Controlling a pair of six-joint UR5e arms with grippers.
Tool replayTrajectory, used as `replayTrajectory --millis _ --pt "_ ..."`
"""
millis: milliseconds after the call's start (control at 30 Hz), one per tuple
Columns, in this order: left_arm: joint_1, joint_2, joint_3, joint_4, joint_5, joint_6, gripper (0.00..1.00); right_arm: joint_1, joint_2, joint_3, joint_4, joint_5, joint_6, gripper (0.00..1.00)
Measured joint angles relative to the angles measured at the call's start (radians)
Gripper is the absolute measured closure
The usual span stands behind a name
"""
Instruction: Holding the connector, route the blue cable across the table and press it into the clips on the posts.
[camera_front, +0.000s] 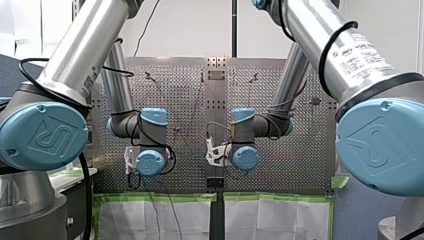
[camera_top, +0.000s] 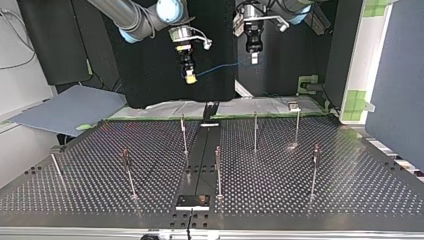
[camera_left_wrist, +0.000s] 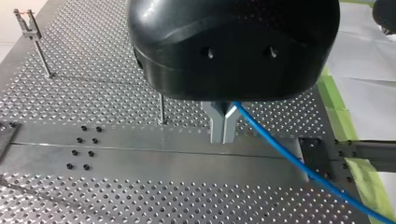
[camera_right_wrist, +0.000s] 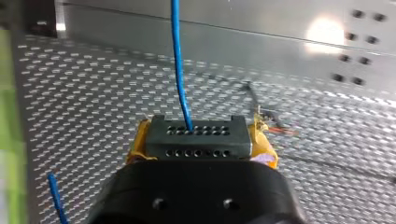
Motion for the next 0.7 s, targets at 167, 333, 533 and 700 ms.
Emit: replayTrajectory --millis 167,333,533,700 --pt "0.0 0.0 -0.002 0.0 -0.001 0.0 0.99 0.0 0.03 -0.001 0.04 0.0 -0.001 1.0" --pt "0.0 0.0 -0.003 0.001 -0.001 0.001 0.99 0.0 0.035 -0.001 0.082 0.0 -0.001 1.0" --pt "0.0 0.0 -0.003 0.0 -0.001 0.0 0.99 0.0 0.036 -0.002 0.124 0.0 -0.001 1.0" --pt "-0.006 0.026 0.001 -0.026 -0.001 -0.02 0.99 0.003 0.017 -0.024 0.147 0.001 0.002 1.0"
